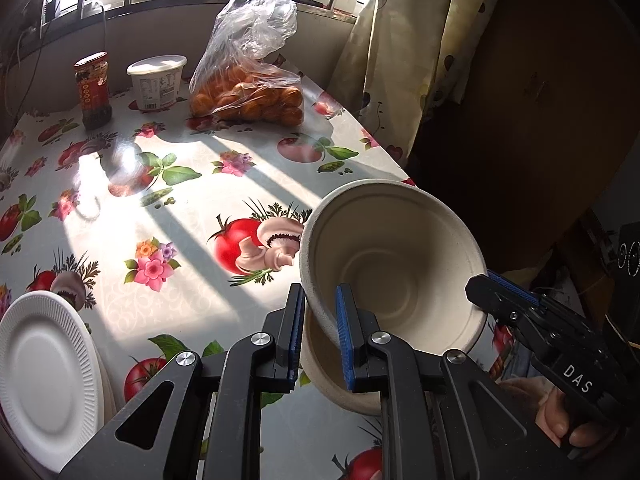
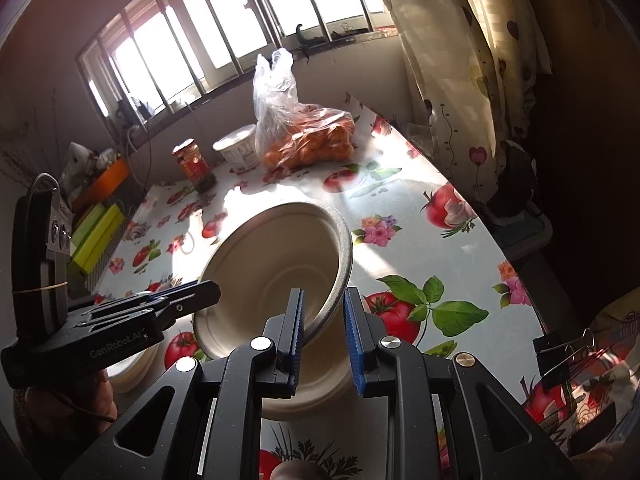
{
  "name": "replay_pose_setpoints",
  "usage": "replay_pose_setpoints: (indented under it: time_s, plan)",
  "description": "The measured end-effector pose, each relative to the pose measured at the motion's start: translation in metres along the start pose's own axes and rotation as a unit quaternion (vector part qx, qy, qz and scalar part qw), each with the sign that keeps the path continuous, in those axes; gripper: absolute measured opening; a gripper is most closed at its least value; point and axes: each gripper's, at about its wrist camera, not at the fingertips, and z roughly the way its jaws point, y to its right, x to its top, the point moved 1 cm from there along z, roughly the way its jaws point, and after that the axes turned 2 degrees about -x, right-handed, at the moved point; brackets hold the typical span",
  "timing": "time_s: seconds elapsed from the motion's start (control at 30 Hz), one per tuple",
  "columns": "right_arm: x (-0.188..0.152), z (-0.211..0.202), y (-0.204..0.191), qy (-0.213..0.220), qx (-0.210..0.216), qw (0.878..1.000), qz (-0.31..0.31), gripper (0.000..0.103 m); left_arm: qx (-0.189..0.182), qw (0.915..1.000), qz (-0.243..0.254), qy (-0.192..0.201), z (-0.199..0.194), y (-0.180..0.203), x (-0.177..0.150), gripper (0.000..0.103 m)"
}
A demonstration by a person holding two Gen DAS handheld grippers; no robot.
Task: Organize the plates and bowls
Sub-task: 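Lower the left gripper's beige bowl into the nested bowls and open both grippers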
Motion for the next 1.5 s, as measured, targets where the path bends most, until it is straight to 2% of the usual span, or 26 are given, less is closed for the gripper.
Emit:
replay_pose_setpoints:
  time_s: [0.57, 1.5]
  plan:
    - [-0.020, 0.006, 0.003, -0.020, -0.007, 1.000, 0.014, 0.021, 0.004, 0.9998, -0.001, -0.021, 0.008, -0.002, -0.016, 0.016]
    - [-0.036, 0.008, 0.004, -0.029, -0.016, 0.999, 0.020, 0.021, 0.016, 0.9992, 0.003, -0.035, 0.017, 0.001, -0.021, 0.016]
